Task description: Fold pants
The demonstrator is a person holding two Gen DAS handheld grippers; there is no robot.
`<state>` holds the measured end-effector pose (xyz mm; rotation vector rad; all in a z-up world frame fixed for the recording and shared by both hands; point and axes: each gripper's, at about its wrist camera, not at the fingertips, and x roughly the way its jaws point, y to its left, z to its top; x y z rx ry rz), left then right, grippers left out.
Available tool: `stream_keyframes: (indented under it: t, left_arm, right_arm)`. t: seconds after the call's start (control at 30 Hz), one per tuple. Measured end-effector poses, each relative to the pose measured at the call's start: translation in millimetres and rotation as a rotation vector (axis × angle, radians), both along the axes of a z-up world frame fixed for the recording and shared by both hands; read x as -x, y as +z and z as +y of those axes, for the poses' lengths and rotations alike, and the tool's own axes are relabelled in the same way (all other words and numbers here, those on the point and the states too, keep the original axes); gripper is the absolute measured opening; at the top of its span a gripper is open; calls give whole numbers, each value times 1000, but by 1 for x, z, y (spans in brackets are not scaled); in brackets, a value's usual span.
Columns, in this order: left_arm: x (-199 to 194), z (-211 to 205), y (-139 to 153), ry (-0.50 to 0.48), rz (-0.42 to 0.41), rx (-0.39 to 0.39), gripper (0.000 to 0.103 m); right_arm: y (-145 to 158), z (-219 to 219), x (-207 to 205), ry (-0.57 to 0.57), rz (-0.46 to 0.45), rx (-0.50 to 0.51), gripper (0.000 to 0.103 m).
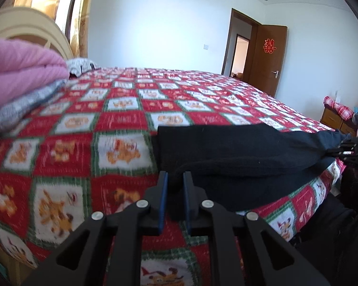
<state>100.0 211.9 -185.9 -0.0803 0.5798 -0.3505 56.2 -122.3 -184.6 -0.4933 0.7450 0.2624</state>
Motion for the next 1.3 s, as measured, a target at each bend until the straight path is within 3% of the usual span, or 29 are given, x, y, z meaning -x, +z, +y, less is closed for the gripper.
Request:
stream_keyframes:
  t: [0.13, 0.3, 0.43, 0.67, 0.77, 0.83, 0.9, 1.03, 1.2, 1.23, 1.3]
  left_arm:
    - [2, 6, -12, 0, 19, 24, 14]
    - [2, 12, -21, 12, 37, 40, 13]
    - [4, 18, -32, 27, 56, 38, 13]
    - [11, 31, -13, 124, -13, 67, 14]
    - [9, 24, 4, 130, -54, 64, 27]
    - [8, 16, 15, 124, -90, 55, 54]
    - [5, 0, 26, 95, -120, 63, 69]
    - [-8, -43, 33, 3, -120, 36, 70]
    - [-20, -91, 10, -108, -48, -8, 70]
    - [-19, -97, 5, -129, -25, -15, 70]
    - [-16, -108, -16, -184, 57, -46, 70]
  right_arm:
    - [-24, -5, -5, -17, 55, -1, 3]
    - [-19, -9, -1, -22, 44, -35, 2]
    - [-39, -8, -8, -31, 100, 6, 2]
    - [-38, -9, -4, -15, 117, 6, 3]
    - [-39, -7, -1, 8, 120, 26, 3]
    - [-36, -7, 0, 17, 131, 23, 3]
    - [-30, -9, -2, 30, 153, -19, 3]
    - [-3, -17, -13, 25, 153, -161, 4]
    - [25, -12, -45, 12, 155, -347, 5]
    - [29, -6, -57, 15, 165, -384, 8]
    - [30, 2, -75, 12, 184, -420, 28]
